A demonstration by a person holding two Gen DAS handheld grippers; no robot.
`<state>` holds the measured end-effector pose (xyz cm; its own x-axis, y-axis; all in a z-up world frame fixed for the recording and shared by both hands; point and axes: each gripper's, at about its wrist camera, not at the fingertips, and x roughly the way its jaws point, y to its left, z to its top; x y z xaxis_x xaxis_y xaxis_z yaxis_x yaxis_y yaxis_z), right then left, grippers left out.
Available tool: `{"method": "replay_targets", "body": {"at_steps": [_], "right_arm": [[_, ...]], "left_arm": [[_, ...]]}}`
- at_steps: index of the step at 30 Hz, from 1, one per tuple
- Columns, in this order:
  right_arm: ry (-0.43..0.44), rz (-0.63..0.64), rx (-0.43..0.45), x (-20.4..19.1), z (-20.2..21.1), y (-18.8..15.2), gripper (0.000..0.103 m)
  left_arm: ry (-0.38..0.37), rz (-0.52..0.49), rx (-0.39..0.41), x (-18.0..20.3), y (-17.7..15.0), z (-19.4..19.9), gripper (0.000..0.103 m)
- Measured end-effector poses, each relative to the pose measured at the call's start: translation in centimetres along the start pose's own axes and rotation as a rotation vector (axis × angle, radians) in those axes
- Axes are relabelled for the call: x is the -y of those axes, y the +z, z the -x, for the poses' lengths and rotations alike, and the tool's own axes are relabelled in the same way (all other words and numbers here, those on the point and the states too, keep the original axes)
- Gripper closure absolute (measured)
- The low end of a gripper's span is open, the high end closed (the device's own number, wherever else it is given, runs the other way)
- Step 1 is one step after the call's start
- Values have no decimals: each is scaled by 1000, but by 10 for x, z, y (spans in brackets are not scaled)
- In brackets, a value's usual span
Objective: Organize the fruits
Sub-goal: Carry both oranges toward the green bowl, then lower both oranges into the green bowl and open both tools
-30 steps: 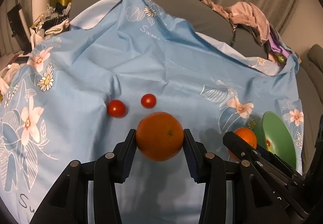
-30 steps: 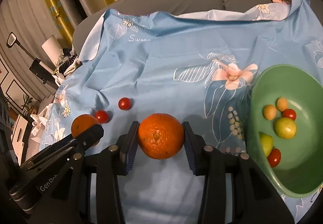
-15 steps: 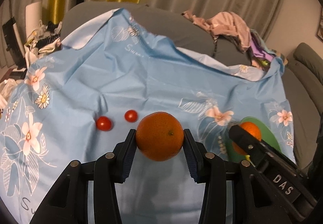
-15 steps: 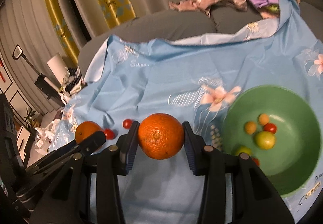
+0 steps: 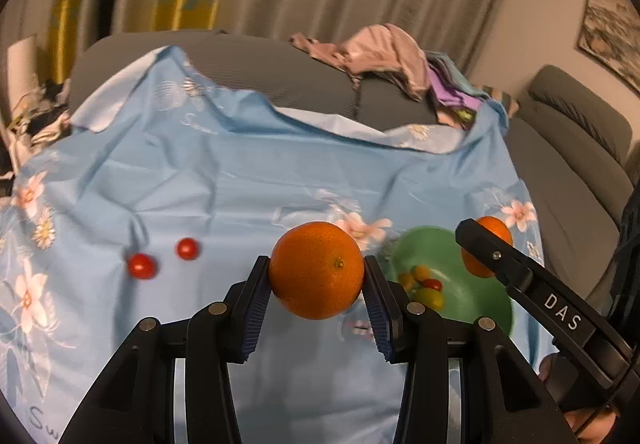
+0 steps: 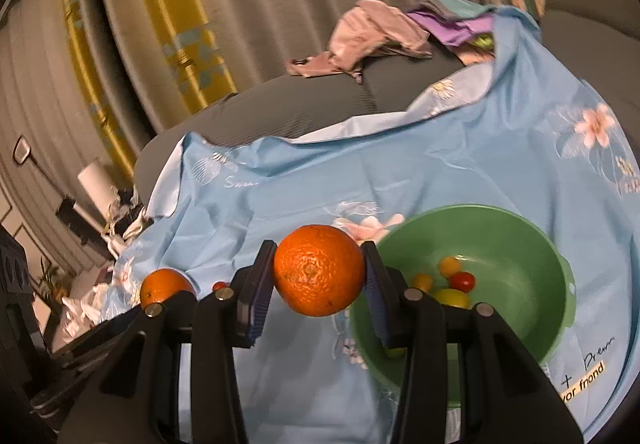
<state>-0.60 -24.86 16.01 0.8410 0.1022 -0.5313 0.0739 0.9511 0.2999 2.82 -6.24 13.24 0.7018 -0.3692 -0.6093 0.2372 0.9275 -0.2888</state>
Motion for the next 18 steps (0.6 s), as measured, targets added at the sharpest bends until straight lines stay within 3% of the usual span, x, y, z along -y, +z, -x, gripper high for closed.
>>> {"method": "replay_targets", "body": {"at_steps": [18], "right_arm": [[-160, -231, -20, 85, -7, 2, 60]], "left_arm": [[-61, -124, -99, 85, -16, -67, 58]]}}
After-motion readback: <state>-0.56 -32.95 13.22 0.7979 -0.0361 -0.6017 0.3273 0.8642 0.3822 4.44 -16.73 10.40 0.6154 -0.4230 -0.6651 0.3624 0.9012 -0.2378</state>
